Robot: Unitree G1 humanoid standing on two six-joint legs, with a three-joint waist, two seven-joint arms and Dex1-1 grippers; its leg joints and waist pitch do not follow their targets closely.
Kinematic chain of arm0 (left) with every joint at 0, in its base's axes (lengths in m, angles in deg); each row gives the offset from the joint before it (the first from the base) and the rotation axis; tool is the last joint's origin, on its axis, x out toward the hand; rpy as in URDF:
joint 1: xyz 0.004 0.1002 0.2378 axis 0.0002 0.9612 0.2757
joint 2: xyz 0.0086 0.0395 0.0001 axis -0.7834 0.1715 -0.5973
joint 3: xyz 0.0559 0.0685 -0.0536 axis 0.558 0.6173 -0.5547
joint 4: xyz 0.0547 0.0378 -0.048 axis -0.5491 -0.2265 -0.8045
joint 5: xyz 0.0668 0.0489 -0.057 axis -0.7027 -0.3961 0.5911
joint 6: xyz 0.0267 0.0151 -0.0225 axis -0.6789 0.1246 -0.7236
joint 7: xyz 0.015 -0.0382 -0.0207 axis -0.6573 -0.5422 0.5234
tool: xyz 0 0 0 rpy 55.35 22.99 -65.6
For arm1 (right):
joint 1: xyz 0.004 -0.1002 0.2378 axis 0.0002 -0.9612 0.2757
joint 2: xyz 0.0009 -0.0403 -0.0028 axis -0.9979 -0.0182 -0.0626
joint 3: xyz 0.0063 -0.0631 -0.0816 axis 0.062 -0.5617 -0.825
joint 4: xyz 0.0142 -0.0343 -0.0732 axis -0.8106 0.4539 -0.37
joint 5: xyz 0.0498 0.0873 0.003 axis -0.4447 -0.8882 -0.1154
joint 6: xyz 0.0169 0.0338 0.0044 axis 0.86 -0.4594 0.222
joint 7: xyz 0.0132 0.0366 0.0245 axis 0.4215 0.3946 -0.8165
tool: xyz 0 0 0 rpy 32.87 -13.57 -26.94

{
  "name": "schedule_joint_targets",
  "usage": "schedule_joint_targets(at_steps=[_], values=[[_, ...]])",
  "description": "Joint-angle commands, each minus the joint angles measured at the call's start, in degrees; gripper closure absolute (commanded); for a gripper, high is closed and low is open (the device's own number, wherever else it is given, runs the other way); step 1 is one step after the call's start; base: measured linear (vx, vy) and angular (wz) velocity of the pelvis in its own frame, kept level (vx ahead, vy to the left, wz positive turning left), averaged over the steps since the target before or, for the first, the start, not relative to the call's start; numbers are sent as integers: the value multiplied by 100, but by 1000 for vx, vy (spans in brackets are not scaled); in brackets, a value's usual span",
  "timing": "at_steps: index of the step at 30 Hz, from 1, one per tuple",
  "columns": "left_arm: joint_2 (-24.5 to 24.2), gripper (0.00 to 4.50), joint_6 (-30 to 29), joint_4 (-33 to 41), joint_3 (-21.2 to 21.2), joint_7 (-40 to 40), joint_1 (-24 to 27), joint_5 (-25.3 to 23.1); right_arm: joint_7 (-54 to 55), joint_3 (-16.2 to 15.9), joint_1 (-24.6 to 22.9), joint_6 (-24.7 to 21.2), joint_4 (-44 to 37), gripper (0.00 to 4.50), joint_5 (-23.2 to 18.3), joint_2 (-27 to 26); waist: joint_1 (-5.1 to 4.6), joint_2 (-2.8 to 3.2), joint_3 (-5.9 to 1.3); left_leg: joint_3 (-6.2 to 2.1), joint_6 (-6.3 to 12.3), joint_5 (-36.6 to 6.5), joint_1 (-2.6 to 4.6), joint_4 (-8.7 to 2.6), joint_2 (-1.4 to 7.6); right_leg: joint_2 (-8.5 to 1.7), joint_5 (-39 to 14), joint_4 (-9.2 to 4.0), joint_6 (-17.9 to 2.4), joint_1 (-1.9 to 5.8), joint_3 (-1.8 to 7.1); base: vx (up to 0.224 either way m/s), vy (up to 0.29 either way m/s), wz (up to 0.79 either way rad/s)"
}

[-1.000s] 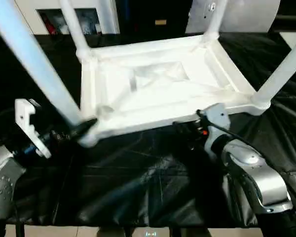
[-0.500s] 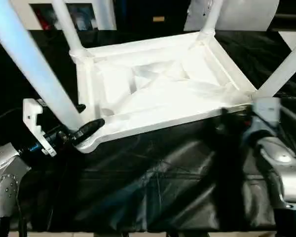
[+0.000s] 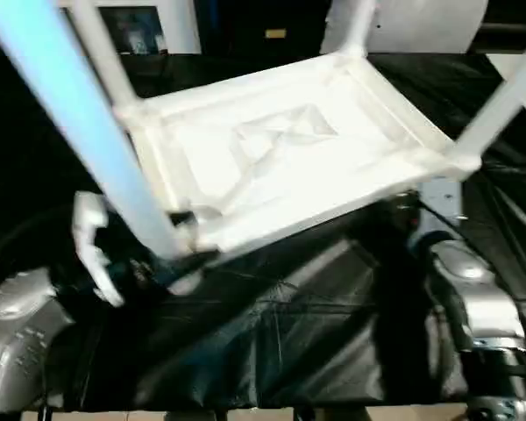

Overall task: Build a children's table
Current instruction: Rotate table base

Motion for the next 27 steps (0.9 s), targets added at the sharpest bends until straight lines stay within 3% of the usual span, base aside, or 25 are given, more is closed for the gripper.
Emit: schedule_joint_targets(at_steps=[1, 3, 4, 5, 11, 15, 17, 19, 22, 27], values=[[25, 2, -182, 367, 287, -70, 113, 132, -197, -225, 89, 110, 61, 0, -46, -98, 5, -28, -439, -109, 271, -1037, 84, -390, 313, -462, -1827, -432, -1020, 340, 356, 0, 0, 0], [110, 2, -325, 665, 506, 11, 150, 249, -256, -303, 143, 175, 114, 0, -6, -163, -11, -34, -445, -108, 254, -991, 83, -385, 307, -453, -1781, -421, -1009, 339, 359, 0, 0, 0], [113, 2, -327, 670, 510, 13, 150, 251, -257, -305, 144, 177, 115, 0, -5, -164, -31, -89, -459, -104, 263, -977, 82, -381, 313, -447, -1746, -418, -1017, 347, 361, 0, 0, 0], [228, 2, -422, 886, 740, 89, 161, 319, -292, -351, 183, 235, 166, 0, 27, -203, -25, -57, -454, -108, 273, -915, 75, -373, 305, -457, -1712, -411, -1021, 349, 364, 0, 0, 0], [627, 2, -483, 1064, 1264, 297, 64, 308, -399, -432, 270, 336, 307, 0, 78, -244, -82, -79, -489, -97, 381, -755, 46, -338, 290, -426, -1346, -379, -1100, 379, 356, 0, 0, 0], [1021, 2, -447, 835, 1620, 502, -255, 55, -509, -558, 438, 409, 397, 0, 99, -392, -86, -73, -476, -88, 348, -886, 72, -319, 276, -411, -1695, -423, -1006, 352, 353, 0, 0, 0], [1224, 2, -450, 765, 1777, 612, -400, 18, -597, -655, 500, 414, 409, 0, 102, -480, -91, -90, -483, -114, 300, -877, 28, -324, 281, -427, -1749, -406, -961, 392, 338, 0, 0, 0], [1343, 2, -413, 723, 1935, 661, -481, -49, -633, -728, 556, 460, 456, 0, 118, -550, -103, -114, -490, -111, 301, -881, 31, -319, 290, -430, -1734, -411, -961, 381, 348, 0, 0, 0], [1589, 2, -260, 503, 2188, 789, -660, -284, -665, -853, 713, 539, 590, 0, 143, -709, -106, -101, -497, -103, 325, -889, 52, -304, 283, -422, -1727, -422, -971, 360, 343, 0, 0, 0], [1861, 2, -95, 230, 2287, 955, -882, -521, -742, -938, 887, 635, 800, 0, 219, -877, -109, -106, -518, -105, 343, -837, 40, -292, 287, -435, -1585, -397, -1022, 375, 344, 0, 0, 0]])
